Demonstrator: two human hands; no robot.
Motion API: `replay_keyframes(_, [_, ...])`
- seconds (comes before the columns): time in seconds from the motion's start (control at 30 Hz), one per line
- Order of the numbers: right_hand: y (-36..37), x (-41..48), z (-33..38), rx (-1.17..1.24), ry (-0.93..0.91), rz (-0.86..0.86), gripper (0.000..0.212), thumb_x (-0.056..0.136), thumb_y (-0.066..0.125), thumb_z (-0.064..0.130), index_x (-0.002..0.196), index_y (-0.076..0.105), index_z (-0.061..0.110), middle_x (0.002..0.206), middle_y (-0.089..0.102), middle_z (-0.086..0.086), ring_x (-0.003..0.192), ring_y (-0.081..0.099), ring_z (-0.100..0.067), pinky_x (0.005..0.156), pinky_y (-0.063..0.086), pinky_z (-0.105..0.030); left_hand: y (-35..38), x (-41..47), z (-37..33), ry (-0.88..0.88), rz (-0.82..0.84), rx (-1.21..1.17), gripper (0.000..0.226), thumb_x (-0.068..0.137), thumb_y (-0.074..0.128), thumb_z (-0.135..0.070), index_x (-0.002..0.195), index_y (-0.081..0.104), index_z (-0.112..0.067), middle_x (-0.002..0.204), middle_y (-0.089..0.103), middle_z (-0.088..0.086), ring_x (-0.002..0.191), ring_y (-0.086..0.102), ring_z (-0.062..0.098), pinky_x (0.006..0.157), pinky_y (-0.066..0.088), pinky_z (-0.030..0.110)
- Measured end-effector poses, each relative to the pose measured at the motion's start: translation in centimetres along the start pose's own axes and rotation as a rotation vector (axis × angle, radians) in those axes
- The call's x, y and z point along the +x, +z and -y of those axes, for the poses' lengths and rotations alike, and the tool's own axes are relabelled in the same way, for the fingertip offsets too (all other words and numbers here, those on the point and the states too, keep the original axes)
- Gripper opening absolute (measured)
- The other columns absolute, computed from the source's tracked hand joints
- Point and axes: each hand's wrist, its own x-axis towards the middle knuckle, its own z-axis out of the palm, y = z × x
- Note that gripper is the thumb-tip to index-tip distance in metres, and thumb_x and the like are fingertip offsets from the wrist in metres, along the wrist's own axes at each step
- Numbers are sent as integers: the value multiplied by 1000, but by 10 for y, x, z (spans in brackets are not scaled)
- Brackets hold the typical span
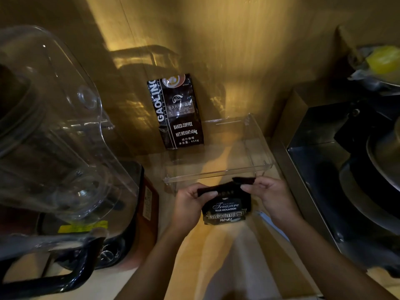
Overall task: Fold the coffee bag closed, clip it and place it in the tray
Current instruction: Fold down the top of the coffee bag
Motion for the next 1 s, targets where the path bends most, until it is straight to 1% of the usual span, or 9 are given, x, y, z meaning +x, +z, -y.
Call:
replay_keyframes(0.13, [1,1,6,-17,-30,-21,10,71,68,-4,66,64,5,52,68,4,53,62,-6,49,48,-13,-3,7,-3,20,-19,-33,26,75,65,3,65,69,-21,59,71,-12,60,64,4,55,52,14])
replay_keyframes(0.23, [4,0,6,-24,12,-3,13,74,66,-2,65,58,-3,59,57,-10,53,53,-17,45,43,-12,-3,4,1,-30,23,-119,13,78,63,0,84,69,-10,68,74,-9,69,69,10,58,53,15])
replay_keyframes(0.33, [4,2,4,5,52,-15,15,76,64,-2,66,54,-1,66,52,-14,58,48,-19,45,41,-12,-3,2,6,-46,35,-203,22,78,62,1,100,63,-2,76,76,-6,75,70,11,60,54,17])
replay_keyframes(0.47, [1,5,-4,0,59,-27,13,74,67,1,68,59,10,59,67,-1,56,63,-11,52,48,-14,-1,5,9,-90,-83,-243,12,81,61,-2,85,52,-8,61,73,-6,63,68,6,54,51,13])
replay_keyframes(0.53, [0,6,-10,-13,73,-21,12,73,69,5,71,59,12,56,69,4,58,65,-8,56,47,-21,-1,5,13,-121,-115,-259,21,82,59,0,76,45,-15,55,70,-7,62,67,5,56,51,16])
replay_keyframes(0.63, [-4,8,-16,-11,67,-77,17,71,72,10,75,56,16,60,69,5,63,65,-9,63,43,-30,-2,6,18,-143,-130,-292,29,83,56,2,72,39,-20,54,69,-8,65,66,6,68,49,27])
replay_keyframes(0.73, [-7,8,-16,-12,75,-53,26,65,76,14,84,59,19,68,74,6,69,69,-10,64,45,-31,-3,7,19,-111,-96,-288,28,82,57,1,72,42,-19,57,69,-8,66,67,6,63,49,26])
replay_keyframes(0.87, [-6,6,-19,22,153,116,55,48,81,13,98,58,19,89,74,-4,85,69,-22,70,52,-38,-2,3,24,-122,-11,-270,47,73,66,7,100,41,-23,83,76,-2,83,70,12,58,54,17])
replay_keyframes(1.0, [3,7,-27,32,150,140,48,56,78,-2,95,60,19,88,75,-1,84,69,-19,65,54,-31,5,-2,27,-164,18,-244,65,67,70,8,117,41,-21,96,69,-1,86,68,8,60,56,20])
